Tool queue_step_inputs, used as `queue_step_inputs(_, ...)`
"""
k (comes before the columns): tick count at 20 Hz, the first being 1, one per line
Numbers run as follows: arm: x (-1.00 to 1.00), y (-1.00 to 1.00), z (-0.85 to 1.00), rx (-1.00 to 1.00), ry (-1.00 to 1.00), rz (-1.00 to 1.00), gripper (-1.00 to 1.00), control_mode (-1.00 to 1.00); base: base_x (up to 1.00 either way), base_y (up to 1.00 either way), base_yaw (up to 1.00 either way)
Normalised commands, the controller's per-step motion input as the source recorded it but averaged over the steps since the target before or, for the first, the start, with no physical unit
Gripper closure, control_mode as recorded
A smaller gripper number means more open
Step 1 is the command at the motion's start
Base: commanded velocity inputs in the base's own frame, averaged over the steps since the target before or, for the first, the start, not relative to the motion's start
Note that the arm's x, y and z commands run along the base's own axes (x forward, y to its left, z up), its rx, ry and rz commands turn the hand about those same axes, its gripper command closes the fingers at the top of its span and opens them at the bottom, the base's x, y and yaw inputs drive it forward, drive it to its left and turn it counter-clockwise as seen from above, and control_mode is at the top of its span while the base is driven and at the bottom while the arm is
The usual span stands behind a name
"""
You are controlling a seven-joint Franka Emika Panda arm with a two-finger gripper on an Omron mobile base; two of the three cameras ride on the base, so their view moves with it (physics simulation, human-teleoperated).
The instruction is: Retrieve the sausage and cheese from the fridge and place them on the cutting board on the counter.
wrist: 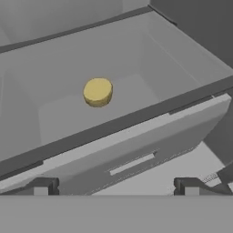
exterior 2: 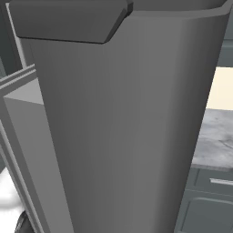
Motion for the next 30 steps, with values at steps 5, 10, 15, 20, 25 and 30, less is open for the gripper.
queue_step_inputs(5,0.54,-0.07,-0.27,0.00,0.00,-0.04,-1.00,-1.00,0.00,0.00,0.00)
queue_step_inputs(10,0.55,-0.12,-0.24,0.00,0.00,-0.04,-1.00,-1.00,0.00,0.00,0.00)
queue_step_inputs(15,0.55,-0.09,-0.17,0.00,0.02,-0.04,-1.00,-1.00,0.00,0.00,0.00)
queue_step_inputs(20,0.51,-0.03,-0.15,0.00,0.02,-0.03,-1.00,-1.00,0.00,0.00,0.00)
queue_step_inputs(25,0.44,-0.02,-0.19,0.00,0.02,-0.02,-1.00,-1.00,0.00,0.00,0.00)
queue_step_inputs(30,0.40,-0.05,-0.23,0.00,0.02,-0.03,-1.00,-1.00,0.00,0.00,0.00)
